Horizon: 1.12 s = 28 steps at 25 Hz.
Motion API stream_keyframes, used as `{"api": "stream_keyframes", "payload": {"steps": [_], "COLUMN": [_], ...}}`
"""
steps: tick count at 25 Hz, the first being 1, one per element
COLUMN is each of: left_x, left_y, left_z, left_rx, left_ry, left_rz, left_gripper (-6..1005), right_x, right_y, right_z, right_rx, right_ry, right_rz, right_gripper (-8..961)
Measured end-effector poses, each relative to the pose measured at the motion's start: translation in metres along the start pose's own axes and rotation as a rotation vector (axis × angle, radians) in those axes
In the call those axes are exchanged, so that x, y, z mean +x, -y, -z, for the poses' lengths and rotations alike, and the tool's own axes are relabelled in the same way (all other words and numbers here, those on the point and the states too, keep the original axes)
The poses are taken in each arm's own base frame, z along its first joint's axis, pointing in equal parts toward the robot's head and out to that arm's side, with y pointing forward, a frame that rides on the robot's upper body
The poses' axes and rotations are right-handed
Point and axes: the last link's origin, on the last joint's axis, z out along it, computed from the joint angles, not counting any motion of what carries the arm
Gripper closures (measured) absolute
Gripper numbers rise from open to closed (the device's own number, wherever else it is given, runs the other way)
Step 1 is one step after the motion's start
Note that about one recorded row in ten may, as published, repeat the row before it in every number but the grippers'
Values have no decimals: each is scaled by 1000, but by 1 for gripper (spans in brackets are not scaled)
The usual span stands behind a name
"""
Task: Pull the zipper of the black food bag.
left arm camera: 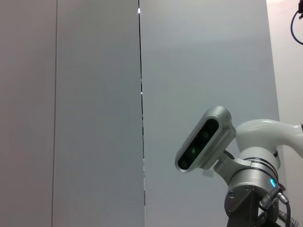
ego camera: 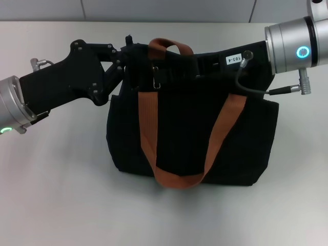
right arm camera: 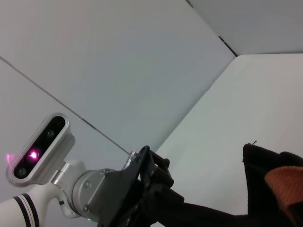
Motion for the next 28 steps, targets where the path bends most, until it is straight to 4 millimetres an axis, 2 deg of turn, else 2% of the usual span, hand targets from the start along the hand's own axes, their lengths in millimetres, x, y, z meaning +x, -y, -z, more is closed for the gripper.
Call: {"api": "stream_keyframes", "payload": {"steps": [28], "left_x": [-1], "left_y": [0], "left_z": [1], "left_rx": [12], "left_ry": [-3], "left_rz": [3], "left_gripper": [942], "right_x": [-4], "right_y": [-1], "right_z": [7], "right_rx": [97], "right_ry": [-38], "right_rz": [1], "right_gripper": [952]}}
